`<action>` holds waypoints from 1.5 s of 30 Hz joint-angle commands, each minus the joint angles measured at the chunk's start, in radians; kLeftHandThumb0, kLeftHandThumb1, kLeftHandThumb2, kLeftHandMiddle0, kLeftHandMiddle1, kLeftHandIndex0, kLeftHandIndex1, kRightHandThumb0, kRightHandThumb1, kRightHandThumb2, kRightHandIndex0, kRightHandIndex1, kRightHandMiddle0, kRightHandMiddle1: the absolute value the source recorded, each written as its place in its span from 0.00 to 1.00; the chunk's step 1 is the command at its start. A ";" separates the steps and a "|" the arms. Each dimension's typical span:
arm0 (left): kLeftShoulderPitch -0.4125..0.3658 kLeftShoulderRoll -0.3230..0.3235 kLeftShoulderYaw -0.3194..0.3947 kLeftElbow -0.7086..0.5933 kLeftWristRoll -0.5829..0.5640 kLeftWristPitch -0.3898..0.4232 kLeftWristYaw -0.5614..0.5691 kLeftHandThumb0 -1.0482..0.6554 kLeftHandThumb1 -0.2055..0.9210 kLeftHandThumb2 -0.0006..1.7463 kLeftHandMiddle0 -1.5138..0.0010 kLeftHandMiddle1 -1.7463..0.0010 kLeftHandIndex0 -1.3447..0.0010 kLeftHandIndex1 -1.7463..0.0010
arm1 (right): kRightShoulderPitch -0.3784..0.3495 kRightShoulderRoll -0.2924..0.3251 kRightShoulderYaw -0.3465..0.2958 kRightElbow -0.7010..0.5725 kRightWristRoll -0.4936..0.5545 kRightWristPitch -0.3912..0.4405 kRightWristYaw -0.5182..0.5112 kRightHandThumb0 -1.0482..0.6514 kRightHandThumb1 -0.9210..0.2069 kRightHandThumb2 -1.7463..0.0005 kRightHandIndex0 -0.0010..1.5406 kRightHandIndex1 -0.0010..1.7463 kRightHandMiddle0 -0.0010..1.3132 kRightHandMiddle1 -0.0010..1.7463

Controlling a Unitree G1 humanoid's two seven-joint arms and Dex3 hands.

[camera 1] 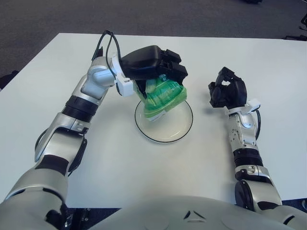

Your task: Put the snack into the plate.

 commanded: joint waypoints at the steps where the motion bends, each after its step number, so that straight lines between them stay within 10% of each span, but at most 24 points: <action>1: -0.019 0.001 -0.006 -0.004 0.035 -0.011 -0.015 0.58 0.33 0.86 0.15 0.00 0.19 0.00 | 0.161 0.054 -0.002 0.096 -0.002 -0.008 -0.013 0.28 0.72 0.10 0.87 1.00 0.60 1.00; 45: -0.043 -0.129 -0.088 0.129 0.402 -0.099 0.130 0.46 0.36 0.84 0.16 0.00 0.31 0.00 | 0.181 0.063 0.039 0.037 -0.006 -0.006 -0.030 0.26 0.76 0.07 0.88 1.00 0.63 1.00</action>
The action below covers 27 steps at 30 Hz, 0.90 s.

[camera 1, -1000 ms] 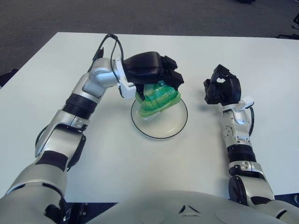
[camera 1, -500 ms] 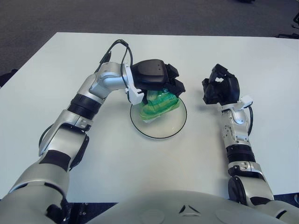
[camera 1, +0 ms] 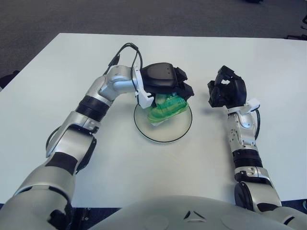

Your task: Put the snack into the plate.

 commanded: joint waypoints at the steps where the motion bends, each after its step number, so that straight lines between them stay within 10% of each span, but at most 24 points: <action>1: -0.015 -0.020 -0.025 0.009 0.070 -0.028 0.043 0.43 0.36 0.84 0.16 0.00 0.34 0.00 | 0.166 0.058 0.009 0.093 -0.003 -0.012 0.005 0.26 0.76 0.07 0.88 1.00 0.63 1.00; 7: -0.016 -0.018 -0.036 0.019 0.121 -0.057 0.076 0.34 0.42 0.79 0.23 0.00 0.50 0.00 | 0.161 0.056 0.011 0.105 -0.009 -0.020 0.006 0.27 0.75 0.07 0.89 1.00 0.63 1.00; 13: -0.049 0.000 -0.102 0.052 0.072 -0.042 -0.009 0.69 0.64 0.61 0.69 0.00 0.84 0.11 | 0.159 0.049 0.015 0.107 -0.027 0.002 -0.014 0.27 0.74 0.08 0.89 1.00 0.62 1.00; 18: -0.080 0.023 -0.164 0.041 -0.001 0.034 -0.153 0.29 0.68 0.53 0.91 0.22 0.98 0.34 | 0.156 0.052 0.015 0.112 -0.041 0.001 -0.029 0.27 0.73 0.09 0.89 1.00 0.61 1.00; 27: -0.094 0.028 -0.215 -0.017 -0.146 0.175 -0.359 0.20 0.80 0.44 0.97 0.37 1.00 0.53 | 0.156 0.051 0.020 0.113 -0.066 -0.015 -0.048 0.28 0.72 0.10 0.90 1.00 0.61 1.00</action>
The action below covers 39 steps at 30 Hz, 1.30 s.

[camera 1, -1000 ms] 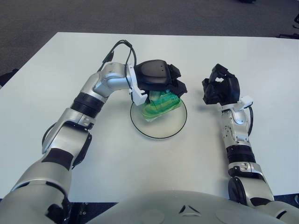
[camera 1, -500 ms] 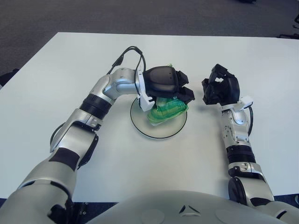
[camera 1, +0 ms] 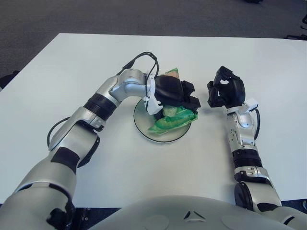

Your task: Put the snack into the plate.

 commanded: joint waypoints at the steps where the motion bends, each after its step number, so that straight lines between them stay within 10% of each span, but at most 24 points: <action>1: -0.033 0.015 -0.031 -0.030 -0.066 0.056 -0.098 0.19 0.81 0.43 0.97 0.39 1.00 0.54 | 0.157 0.052 0.006 0.107 -0.008 -0.013 -0.014 0.28 0.72 0.10 0.90 1.00 0.61 1.00; 10: -0.065 0.027 -0.052 -0.067 -0.145 0.125 -0.263 0.11 0.98 0.29 1.00 0.70 1.00 0.82 | 0.155 0.048 0.006 0.111 -0.011 -0.014 -0.011 0.29 0.70 0.11 0.89 1.00 0.59 1.00; 22: -0.109 0.045 -0.030 -0.053 -0.292 0.241 -0.471 0.06 0.95 0.18 1.00 0.96 1.00 0.98 | 0.136 0.035 -0.005 0.161 -0.003 -0.014 0.001 0.29 0.70 0.12 0.89 1.00 0.59 1.00; 39: -0.124 0.037 0.075 0.049 -0.416 0.146 -0.515 0.04 0.82 0.13 1.00 1.00 1.00 1.00 | 0.140 0.045 -0.028 0.170 0.015 0.014 0.001 0.28 0.72 0.10 0.87 1.00 0.61 1.00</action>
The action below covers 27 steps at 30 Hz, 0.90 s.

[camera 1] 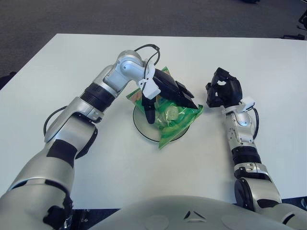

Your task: Put the snack into the plate.

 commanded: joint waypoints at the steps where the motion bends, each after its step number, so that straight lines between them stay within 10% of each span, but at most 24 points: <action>1: -0.030 0.006 0.043 0.040 -0.065 -0.023 -0.026 0.04 0.82 0.13 1.00 1.00 1.00 1.00 | 0.189 0.057 -0.003 0.055 0.019 0.027 -0.013 0.28 0.72 0.10 0.87 1.00 0.61 1.00; 27: -0.103 0.050 0.188 0.255 -0.007 -0.231 0.096 0.06 0.81 0.13 1.00 1.00 1.00 1.00 | 0.193 0.050 0.006 0.009 0.012 0.037 0.020 0.29 0.67 0.14 0.88 1.00 0.57 1.00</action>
